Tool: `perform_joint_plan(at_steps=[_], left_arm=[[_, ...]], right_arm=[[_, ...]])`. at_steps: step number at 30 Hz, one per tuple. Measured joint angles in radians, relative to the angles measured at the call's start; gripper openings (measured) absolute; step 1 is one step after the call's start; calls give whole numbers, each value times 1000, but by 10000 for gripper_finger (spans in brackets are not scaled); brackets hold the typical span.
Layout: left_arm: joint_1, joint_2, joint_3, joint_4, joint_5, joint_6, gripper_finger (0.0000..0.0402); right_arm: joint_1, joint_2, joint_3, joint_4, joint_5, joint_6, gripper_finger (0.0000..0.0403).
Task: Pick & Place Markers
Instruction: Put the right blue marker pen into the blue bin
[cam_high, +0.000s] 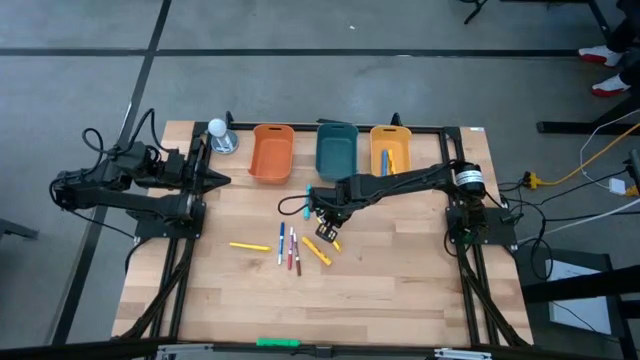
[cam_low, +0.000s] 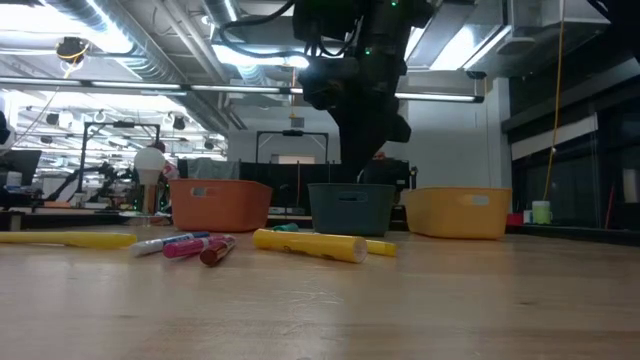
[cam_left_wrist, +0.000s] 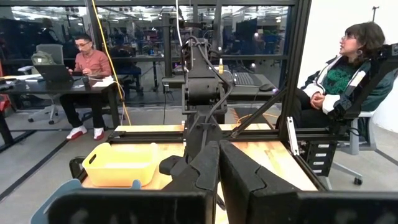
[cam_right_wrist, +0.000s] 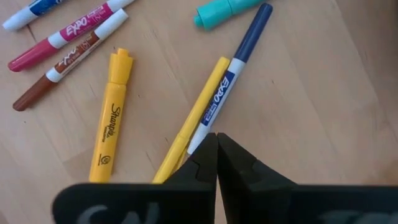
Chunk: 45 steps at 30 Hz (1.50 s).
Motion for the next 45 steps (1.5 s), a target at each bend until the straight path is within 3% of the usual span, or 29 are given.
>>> perform_joint_plan(at_steps=[13, 31, 45], left_arm=[[0, 0, 0, 0, 0, 0, 10], [0, 0, 0, 0, 0, 0, 8], [0, 0, 0, 0, 0, 0, 8]], right_arm=[[-3, 0, 0, 0, 0, 2, 61], [-5, 56, 0, -3, 0, 90, 164], [-17, 82, 0, -1, 53, 80, 177]])
